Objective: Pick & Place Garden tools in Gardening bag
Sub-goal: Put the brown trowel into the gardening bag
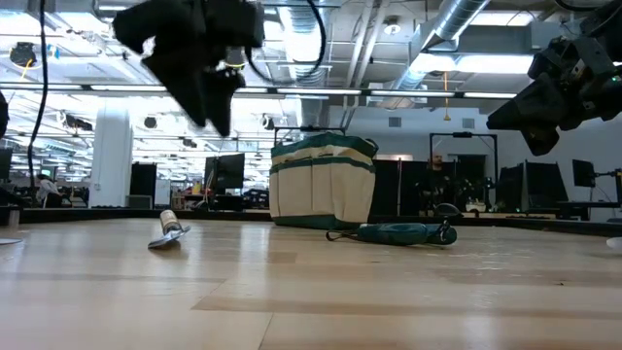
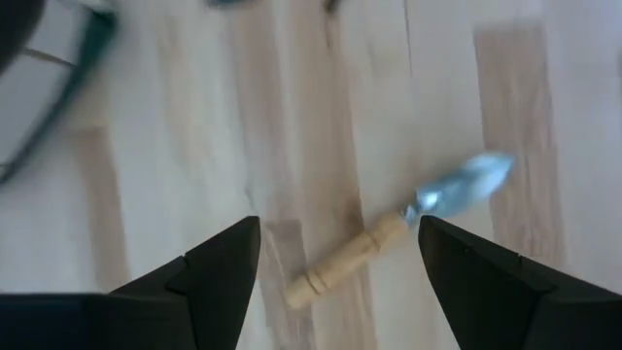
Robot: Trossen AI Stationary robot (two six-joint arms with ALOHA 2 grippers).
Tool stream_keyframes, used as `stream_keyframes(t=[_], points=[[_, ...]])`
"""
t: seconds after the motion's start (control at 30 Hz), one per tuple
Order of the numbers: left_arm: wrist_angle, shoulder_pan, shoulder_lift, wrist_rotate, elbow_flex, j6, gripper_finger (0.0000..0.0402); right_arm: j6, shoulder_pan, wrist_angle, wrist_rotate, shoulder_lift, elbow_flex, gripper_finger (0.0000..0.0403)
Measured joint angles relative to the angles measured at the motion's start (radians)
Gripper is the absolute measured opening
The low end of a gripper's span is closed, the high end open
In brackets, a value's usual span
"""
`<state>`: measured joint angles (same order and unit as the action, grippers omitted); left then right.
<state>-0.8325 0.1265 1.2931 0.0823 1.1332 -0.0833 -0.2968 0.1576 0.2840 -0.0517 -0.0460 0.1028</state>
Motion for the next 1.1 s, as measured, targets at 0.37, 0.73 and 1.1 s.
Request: stream_keyframes(t=[0.37,0.73,1.1], points=[[0.108,-0.002,-0.126,0.187,0.000,0.518,0.0280,0.000,0.000,0.000,0.000,0.000,0.000,0.0050],[0.100,-0.034,-0.089,0.224,0.000,1.320,0.0280,0.000,0.000,0.000,0.000,0.000,0.000,0.0050],[-0.158,-0.030,-0.043,0.202,-0.001,1.656,0.0280,0.000,0.000,0.000,0.000,0.000,0.000,0.0050]])
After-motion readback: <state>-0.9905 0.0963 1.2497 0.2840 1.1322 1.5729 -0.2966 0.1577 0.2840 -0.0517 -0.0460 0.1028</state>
